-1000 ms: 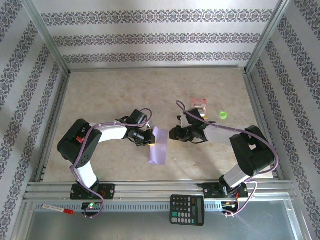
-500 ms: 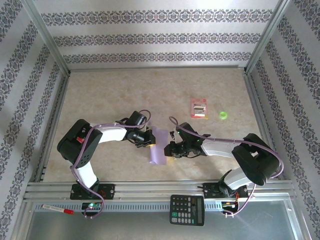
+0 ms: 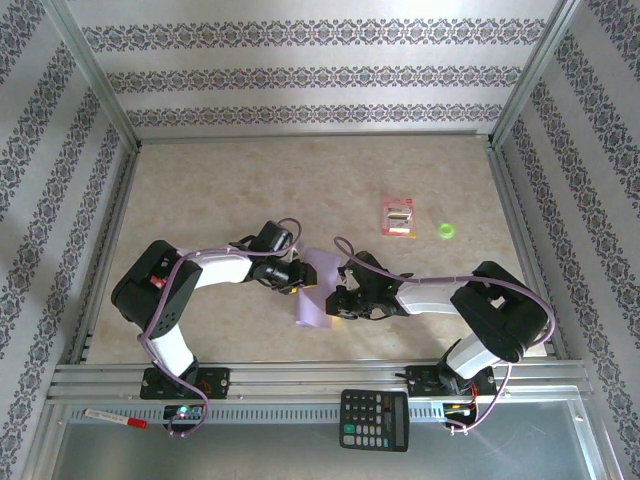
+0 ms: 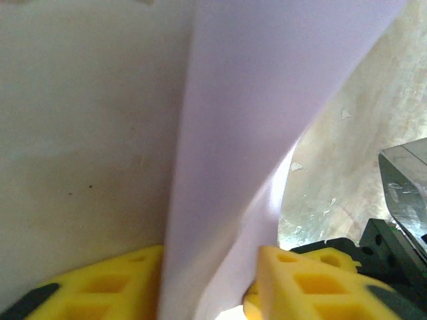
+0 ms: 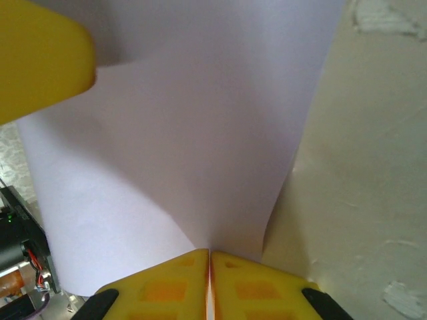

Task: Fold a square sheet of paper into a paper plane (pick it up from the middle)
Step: First fold in half a square sheet of paper at the center of the table.

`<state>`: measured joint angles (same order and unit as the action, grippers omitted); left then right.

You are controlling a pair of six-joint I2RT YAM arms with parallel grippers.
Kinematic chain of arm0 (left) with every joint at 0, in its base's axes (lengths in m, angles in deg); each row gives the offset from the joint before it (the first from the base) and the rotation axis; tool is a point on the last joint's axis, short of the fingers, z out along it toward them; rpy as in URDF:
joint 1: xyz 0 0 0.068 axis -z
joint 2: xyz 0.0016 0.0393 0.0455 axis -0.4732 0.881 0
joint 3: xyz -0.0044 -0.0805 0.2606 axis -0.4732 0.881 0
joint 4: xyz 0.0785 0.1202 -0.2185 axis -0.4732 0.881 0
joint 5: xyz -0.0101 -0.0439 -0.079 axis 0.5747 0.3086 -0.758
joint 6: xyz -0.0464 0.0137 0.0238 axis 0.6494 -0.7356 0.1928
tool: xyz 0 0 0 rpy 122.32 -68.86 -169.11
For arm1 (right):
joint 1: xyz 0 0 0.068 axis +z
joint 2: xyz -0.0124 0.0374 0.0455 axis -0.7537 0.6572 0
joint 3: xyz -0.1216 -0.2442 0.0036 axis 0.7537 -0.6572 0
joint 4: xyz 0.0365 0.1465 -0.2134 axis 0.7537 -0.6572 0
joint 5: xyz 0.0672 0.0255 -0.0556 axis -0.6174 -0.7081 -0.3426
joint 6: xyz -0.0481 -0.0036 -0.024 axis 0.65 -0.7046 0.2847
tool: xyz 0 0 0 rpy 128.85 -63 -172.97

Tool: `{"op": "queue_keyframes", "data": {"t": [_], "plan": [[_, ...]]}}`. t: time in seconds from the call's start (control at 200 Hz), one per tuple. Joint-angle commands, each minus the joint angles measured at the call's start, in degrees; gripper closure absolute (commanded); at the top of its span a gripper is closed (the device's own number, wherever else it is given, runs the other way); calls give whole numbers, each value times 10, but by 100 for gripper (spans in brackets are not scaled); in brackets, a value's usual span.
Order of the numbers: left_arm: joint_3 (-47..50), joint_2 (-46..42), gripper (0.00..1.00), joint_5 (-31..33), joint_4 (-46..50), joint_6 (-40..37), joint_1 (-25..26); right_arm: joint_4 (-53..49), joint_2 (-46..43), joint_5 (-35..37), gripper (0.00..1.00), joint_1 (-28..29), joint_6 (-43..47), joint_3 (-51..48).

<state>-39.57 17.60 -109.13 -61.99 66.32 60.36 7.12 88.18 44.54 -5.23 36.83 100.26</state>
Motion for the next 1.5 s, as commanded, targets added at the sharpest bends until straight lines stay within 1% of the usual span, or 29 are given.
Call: {"op": "queue_keyframes", "data": {"t": [0.0, 0.05, 0.13, 0.22, 0.325, 0.465, 0.575, 0.635, 0.789, 1.009, 1.179, 1.494], "plan": [[-1, -28, 49, 40, 68, -31, -6, -13, 33, 76, 87, 14, -15, -26], [0, -39, 42, 50, 90, -41, -6, -17, 32, 80, 88, 16, -18, -27], [7, -60, 34, 57, 120, -48, -4, -21, 32, 83, 88, 17, -20, -28], [28, -84, 30, 53, 131, -36, 12, -24, 30, 85, 88, 18, -20, -26], [40, -100, 30, 52, 141, -16, 45, -27, 30, 87, 88, 17, -17, -22], [45, -108, 36, 68, 157, 1, 76, -30, 34, 85, 88, 17, -14, -17], [44, -108, 44, 85, 162, 8, 94, -34, 32, 86, 88, 17, -11, -13], [43, -104, 50, 90, 160, 7, 96, -37, 31, 86, 87, 17, -9, -9], [36, -98, 60, 101, 166, -7, 96, -47, 29, 83, 87, 17, -2, 1], [32, -90, 72, 110, 171, -18, 96, -55, 25, 81, 86, 17, 3, 9], [32, -84, 76, 112, 168, -20, 96, -63, 24, 75, 85, 12, 11, 19], [38, -80, 81, 117, 167, -19, 96, -71, -9, 59, 79, -12, 29, 27]]}}
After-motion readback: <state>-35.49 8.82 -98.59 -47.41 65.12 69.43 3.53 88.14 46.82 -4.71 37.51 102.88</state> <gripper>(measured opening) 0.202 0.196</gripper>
